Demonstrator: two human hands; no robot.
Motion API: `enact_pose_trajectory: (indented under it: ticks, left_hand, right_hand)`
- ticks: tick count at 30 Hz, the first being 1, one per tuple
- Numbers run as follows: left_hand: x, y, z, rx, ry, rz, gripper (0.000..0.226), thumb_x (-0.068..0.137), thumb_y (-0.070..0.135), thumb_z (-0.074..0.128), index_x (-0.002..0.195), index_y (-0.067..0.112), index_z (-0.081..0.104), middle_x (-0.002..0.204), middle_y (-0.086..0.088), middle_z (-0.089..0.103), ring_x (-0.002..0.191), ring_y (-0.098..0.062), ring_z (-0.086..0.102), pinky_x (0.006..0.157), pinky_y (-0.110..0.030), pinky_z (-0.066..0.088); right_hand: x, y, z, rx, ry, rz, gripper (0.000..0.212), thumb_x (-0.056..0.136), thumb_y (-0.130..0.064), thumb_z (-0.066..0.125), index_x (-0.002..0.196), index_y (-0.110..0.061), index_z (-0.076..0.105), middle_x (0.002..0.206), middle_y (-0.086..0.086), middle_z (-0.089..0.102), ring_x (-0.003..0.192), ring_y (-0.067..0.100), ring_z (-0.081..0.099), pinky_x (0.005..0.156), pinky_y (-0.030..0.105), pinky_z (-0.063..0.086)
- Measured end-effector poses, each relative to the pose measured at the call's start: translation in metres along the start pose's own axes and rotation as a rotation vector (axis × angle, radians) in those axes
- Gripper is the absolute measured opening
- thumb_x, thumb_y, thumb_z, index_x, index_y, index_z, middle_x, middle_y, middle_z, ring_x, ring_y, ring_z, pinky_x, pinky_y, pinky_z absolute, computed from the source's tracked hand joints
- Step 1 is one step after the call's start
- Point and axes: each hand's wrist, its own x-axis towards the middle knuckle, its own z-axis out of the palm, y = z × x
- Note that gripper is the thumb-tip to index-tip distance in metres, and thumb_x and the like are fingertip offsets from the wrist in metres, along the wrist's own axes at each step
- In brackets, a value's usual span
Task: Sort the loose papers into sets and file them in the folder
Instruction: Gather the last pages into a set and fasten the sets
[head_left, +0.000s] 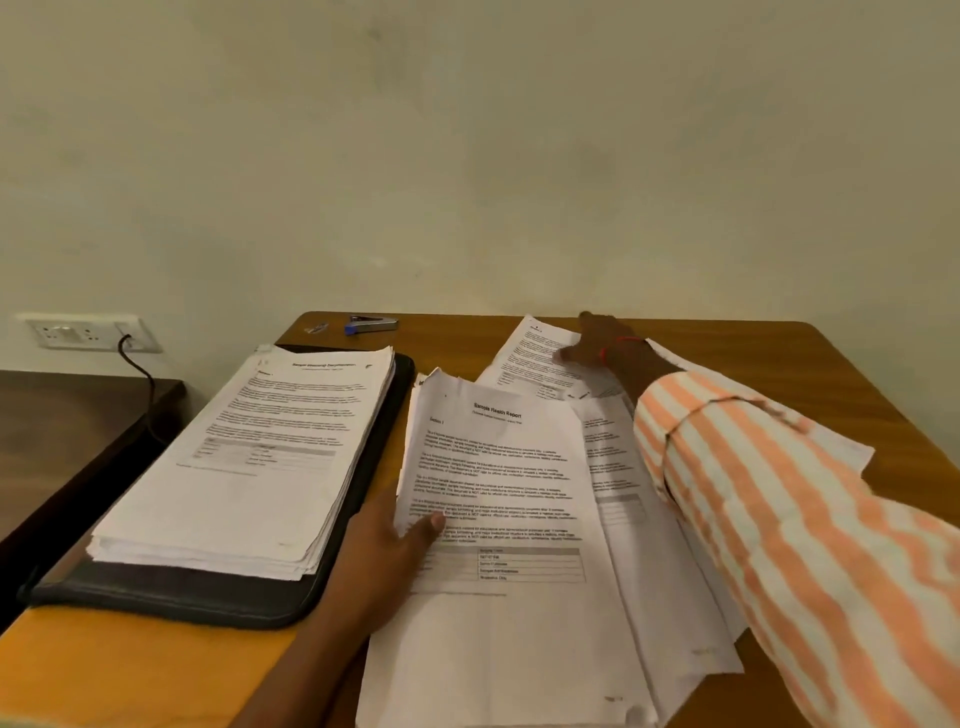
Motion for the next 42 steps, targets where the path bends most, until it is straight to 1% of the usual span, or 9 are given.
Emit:
enact_pose_trajectory:
  ticks: [12, 15, 19, 25, 29, 34, 36, 39, 42]
  left_hand:
    - [-0.002, 0.0, 0.0, -0.034, -0.008, -0.047, 0.031, 0.095, 0.024, 0.069, 0.125, 0.026, 0.063, 0.113, 0.012, 0.075, 0.101, -0.008, 0.072, 0.086, -0.028, 0.06]
    - [0.0, 0.001, 0.0, -0.028, 0.002, -0.074, 0.027, 0.094, 0.023, 0.07, 0.121, 0.019, 0.067, 0.107, 0.011, 0.076, 0.096, -0.005, 0.073, 0.08, -0.022, 0.06]
    - [0.001, 0.001, 0.0, -0.031, 0.002, -0.073, 0.026, 0.094, 0.024, 0.069, 0.12, 0.021, 0.067, 0.106, 0.011, 0.076, 0.095, -0.005, 0.073, 0.074, -0.017, 0.058]
    - [0.002, 0.001, 0.001, -0.055, 0.003, -0.048, 0.025, 0.094, 0.024, 0.07, 0.116, 0.032, 0.063, 0.105, 0.012, 0.076, 0.092, -0.007, 0.074, 0.073, -0.019, 0.059]
    - [0.003, 0.0, 0.001, -0.062, 0.013, -0.042, 0.021, 0.094, 0.023, 0.07, 0.115, 0.024, 0.066, 0.102, 0.01, 0.077, 0.089, -0.007, 0.074, 0.068, -0.016, 0.057]
    - [0.003, -0.002, 0.0, -0.057, -0.009, -0.026, 0.022, 0.095, 0.023, 0.068, 0.117, 0.018, 0.067, 0.104, 0.007, 0.076, 0.091, -0.008, 0.074, 0.069, -0.017, 0.058]
    - [0.003, -0.002, -0.001, -0.05, -0.007, -0.014, 0.021, 0.096, 0.022, 0.068, 0.116, 0.018, 0.067, 0.104, 0.008, 0.076, 0.091, -0.006, 0.074, 0.069, -0.016, 0.057]
    - [0.004, 0.0, 0.0, -0.053, -0.006, -0.023, 0.022, 0.095, 0.02, 0.069, 0.116, 0.02, 0.064, 0.103, 0.012, 0.073, 0.088, 0.001, 0.071, 0.066, -0.011, 0.054]
    - [0.001, 0.002, -0.001, -0.064, -0.025, -0.01, 0.023, 0.096, 0.017, 0.068, 0.118, 0.02, 0.063, 0.102, 0.015, 0.07, 0.084, 0.007, 0.069, 0.064, -0.006, 0.051]
  right_hand:
    - [0.035, -0.004, 0.01, 0.024, -0.108, 0.039, 0.074, 0.07, -0.068, 0.078, 0.11, -0.008, 0.063, 0.094, 0.006, 0.065, 0.087, 0.027, 0.064, 0.083, 0.038, 0.055]
    - [0.037, -0.003, 0.012, 0.041, -0.106, 0.054, 0.076, 0.062, -0.074, 0.078, 0.103, -0.012, 0.063, 0.099, 0.01, 0.065, 0.086, 0.027, 0.062, 0.077, 0.036, 0.054]
    - [0.037, -0.005, 0.014, 0.013, -0.067, 0.026, 0.082, 0.071, -0.07, 0.075, 0.122, -0.008, 0.061, 0.114, 0.012, 0.065, 0.103, 0.031, 0.061, 0.08, 0.034, 0.045]
    - [0.017, -0.02, 0.007, 0.118, 0.076, -0.05, 0.054, 0.084, -0.027, 0.075, 0.129, -0.01, 0.049, 0.127, 0.017, 0.06, 0.118, 0.038, 0.056, 0.094, 0.041, 0.045]
    - [0.013, -0.037, -0.002, 0.423, 0.264, -0.131, 0.036, 0.087, -0.013, 0.069, 0.12, -0.012, 0.054, 0.111, 0.014, 0.065, 0.1, 0.033, 0.062, 0.079, 0.034, 0.048]
    - [-0.008, -0.067, -0.055, 0.744, 0.566, -0.276, 0.023, 0.093, -0.011, 0.066, 0.114, -0.009, 0.055, 0.095, -0.001, 0.057, 0.08, 0.012, 0.052, 0.063, 0.012, 0.036]
    - [-0.025, -0.076, -0.085, 0.846, 0.658, -0.342, 0.015, 0.094, -0.01, 0.064, 0.104, -0.011, 0.053, 0.088, -0.008, 0.056, 0.075, 0.003, 0.052, 0.059, 0.007, 0.041]
    - [-0.049, -0.077, -0.132, 0.959, 0.634, -0.407, 0.017, 0.09, -0.013, 0.066, 0.105, -0.011, 0.057, 0.099, -0.005, 0.065, 0.085, 0.005, 0.063, 0.075, 0.02, 0.056]
    - [-0.088, -0.061, -0.168, 1.152, 0.383, -0.541, 0.036, 0.089, -0.008, 0.072, 0.122, -0.004, 0.059, 0.119, 0.009, 0.07, 0.105, 0.023, 0.071, 0.088, 0.04, 0.059]
